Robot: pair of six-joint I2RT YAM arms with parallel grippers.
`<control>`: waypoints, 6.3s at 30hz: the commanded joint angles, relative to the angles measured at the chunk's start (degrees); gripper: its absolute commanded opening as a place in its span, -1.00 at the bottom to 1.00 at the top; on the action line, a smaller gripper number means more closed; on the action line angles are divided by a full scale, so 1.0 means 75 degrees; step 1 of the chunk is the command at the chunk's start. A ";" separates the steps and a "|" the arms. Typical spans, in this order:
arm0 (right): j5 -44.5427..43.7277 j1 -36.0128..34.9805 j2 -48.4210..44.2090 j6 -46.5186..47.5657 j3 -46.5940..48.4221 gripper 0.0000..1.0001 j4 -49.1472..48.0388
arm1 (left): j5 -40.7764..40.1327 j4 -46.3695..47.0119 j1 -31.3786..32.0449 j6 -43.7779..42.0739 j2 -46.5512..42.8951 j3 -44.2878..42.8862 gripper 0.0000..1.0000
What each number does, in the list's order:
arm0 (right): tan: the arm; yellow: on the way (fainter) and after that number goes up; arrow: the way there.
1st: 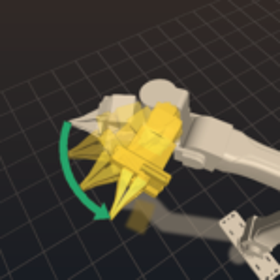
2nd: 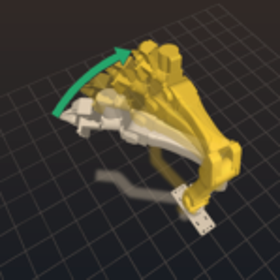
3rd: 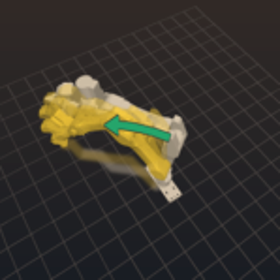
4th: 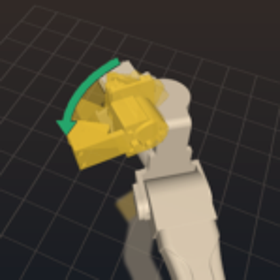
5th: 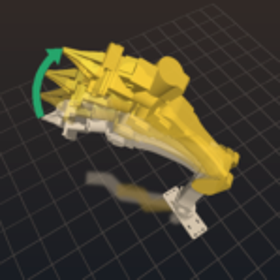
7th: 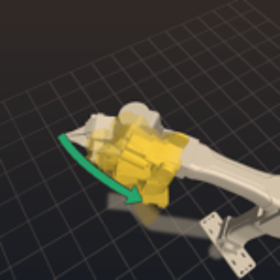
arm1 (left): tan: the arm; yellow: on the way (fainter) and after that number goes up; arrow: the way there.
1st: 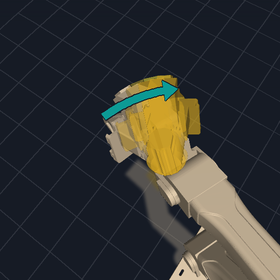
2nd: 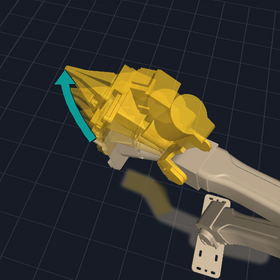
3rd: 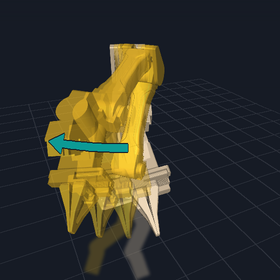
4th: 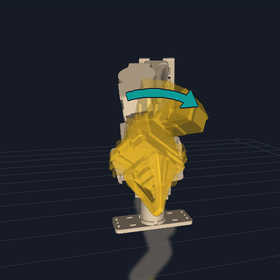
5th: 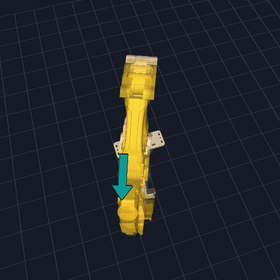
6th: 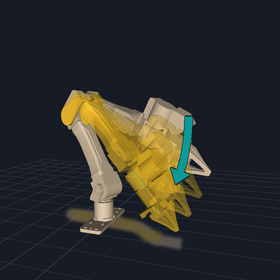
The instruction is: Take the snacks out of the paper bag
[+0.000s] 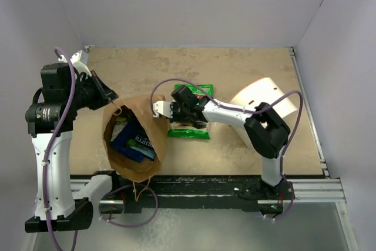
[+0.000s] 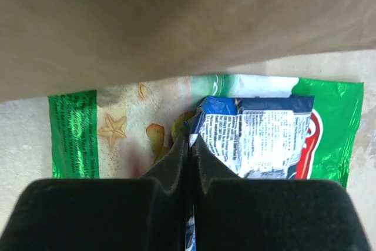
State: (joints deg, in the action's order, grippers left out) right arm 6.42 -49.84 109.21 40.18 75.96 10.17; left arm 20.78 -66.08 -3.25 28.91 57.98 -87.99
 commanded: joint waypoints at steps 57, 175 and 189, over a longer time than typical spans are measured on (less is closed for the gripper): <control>-0.1560 -0.1695 -0.1976 -0.6677 0.3241 0.99 0.1511 | -0.0669 0.0627 -0.0017 0.0605 0.1801 -0.3493 -1.00; 0.0429 -0.2377 -0.0039 -0.1221 -0.0351 -1.00 -0.4271 | 0.0489 0.0350 0.0062 0.0013 -0.0447 0.0957 -1.00; 0.1070 -0.2366 -0.2151 -0.1539 -0.0682 -1.00 -0.2485 | -0.0111 0.0699 0.0067 0.0260 -0.0494 0.0952 -1.00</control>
State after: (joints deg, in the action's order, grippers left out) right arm 11.99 -67.48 98.83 29.65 70.76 -11.20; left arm 22.65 -63.75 -2.85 30.02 55.37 -80.71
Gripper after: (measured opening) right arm 0.007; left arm 0.009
